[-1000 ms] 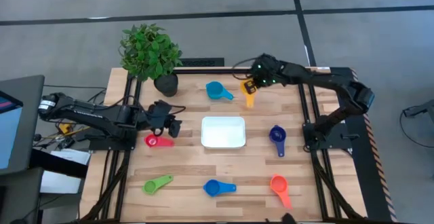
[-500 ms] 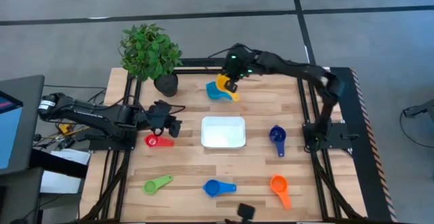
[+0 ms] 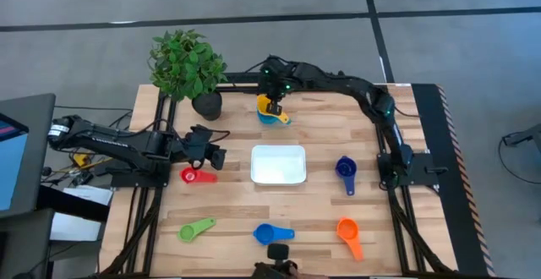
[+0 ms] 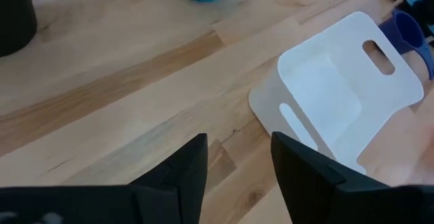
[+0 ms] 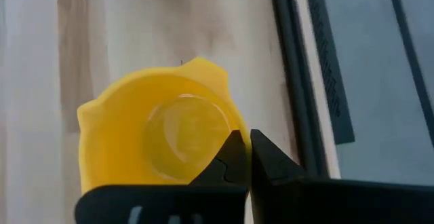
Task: Nest measuring cups in basket
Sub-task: Stack the yellow measuring cup on top of the light blue measuring cup
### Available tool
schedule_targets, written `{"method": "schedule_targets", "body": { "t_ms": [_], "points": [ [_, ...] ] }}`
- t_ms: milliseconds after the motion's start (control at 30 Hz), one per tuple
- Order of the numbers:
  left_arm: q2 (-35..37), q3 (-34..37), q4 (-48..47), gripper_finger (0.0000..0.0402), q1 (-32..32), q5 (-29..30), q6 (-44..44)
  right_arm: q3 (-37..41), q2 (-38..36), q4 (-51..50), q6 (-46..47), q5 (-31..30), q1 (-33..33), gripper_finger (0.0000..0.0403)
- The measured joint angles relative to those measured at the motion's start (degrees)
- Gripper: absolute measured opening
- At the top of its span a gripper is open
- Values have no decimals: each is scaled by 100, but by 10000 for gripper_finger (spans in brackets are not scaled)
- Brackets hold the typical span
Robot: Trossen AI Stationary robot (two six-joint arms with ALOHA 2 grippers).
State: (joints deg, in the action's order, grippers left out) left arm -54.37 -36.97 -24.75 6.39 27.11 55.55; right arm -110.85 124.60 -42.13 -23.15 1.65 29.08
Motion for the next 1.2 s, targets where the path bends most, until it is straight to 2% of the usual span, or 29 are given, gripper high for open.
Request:
{"method": "schedule_targets", "body": {
  "t_ms": [300, 533, 700, 800, 900, 1067, 1200],
  "points": [
    [0, 0, -33, 151, 0, 118, -81, -37, 115, -84, -288, -3, -7, 32],
    [0, 0, -31, 151, 0, 544, -108, -37, 115, -121, -291, 6, -2, 112],
    [0, 0, -28, 151, 0, 590, -96, -37, 115, -80, -315, -1, -7, 173],
    [0, 0, -26, 151, 0, 577, 4, -37, 79, -149, -90, -72, -7, 192],
    [0, 0, -24, 151, 0, 405, 119, -32, -130, -341, 208, -42, 39, 194],
    [0, 0, -24, 151, 4, 99, 144, -12, -727, -741, 1158, 256, 255, 172],
    [0, 0, -22, 151, 4, 242, 153, 700, -1538, -508, 1885, 282, 449, 154]
  ]
}}
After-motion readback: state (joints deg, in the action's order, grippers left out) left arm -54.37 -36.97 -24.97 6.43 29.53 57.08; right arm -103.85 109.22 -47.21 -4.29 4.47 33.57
